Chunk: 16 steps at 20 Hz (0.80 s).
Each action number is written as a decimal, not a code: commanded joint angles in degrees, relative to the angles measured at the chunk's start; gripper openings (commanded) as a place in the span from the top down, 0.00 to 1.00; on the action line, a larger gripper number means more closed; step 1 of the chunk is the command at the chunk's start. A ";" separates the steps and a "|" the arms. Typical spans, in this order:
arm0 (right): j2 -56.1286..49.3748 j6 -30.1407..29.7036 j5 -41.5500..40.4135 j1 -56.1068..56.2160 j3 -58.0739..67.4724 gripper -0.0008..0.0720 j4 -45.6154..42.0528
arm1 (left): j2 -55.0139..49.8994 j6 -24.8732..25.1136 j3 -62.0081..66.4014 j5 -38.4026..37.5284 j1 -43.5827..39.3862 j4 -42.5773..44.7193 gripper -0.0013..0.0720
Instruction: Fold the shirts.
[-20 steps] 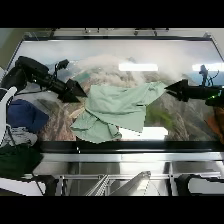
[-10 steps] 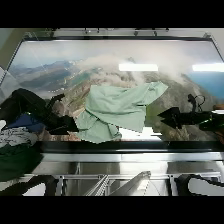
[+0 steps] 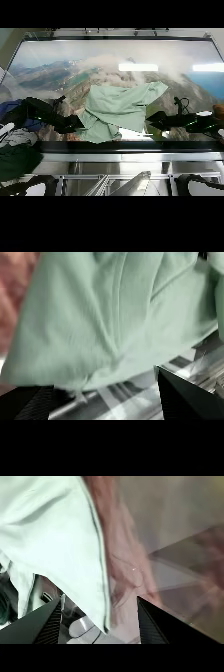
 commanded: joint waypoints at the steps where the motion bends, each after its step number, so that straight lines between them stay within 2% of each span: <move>1: -0.02 0.09 -6.73 6.49 -0.11 0.27 5.05 | -4.26 3.28 0.50 -5.40 0.13 -3.87 0.03; 4: -0.17 -0.20 -9.51 9.57 0.17 0.30 9.29 | -7.13 3.23 4.68 -5.53 -0.20 -4.04 0.03; 5: -0.46 -1.49 -9.49 10.10 0.17 0.39 11.39 | -8.02 3.21 6.69 -5.53 -0.79 -4.00 0.21; 6: -0.92 -2.38 -9.49 10.54 0.17 0.41 13.20 | -8.94 3.23 8.70 -5.42 -1.36 -3.96 0.53; 7: -1.60 -2.58 -9.49 11.08 0.17 0.41 14.62 | -9.64 3.23 10.23 -5.60 -2.10 -3.93 0.71; 9: -3.21 -2.60 -9.11 12.55 0.17 0.43 15.58 | -11.19 3.23 12.96 -5.35 -3.96 -3.32 0.73; 10: -4.28 -2.99 -8.41 13.49 0.17 0.64 16.04 | -11.93 3.23 13.84 -5.35 -4.57 -3.39 0.75; 11: -5.22 -4.24 -7.45 14.47 0.17 0.83 17.14 | -12.68 3.23 14.49 -5.35 -5.18 -3.43 0.95; 12: -5.86 -7.26 -5.51 15.50 0.17 0.93 20.06 | -13.11 3.23 15.02 -5.38 -5.49 -3.58 0.95; 14: -5.22 -15.41 2.32 15.74 0.17 0.96 29.40 | -12.79 3.23 16.72 -3.04 -5.38 -3.76 0.95; 16: -1.18 -22.91 16.15 12.37 0.17 0.96 40.79 | -9.29 3.30 19.63 3.19 -4.26 -4.57 0.95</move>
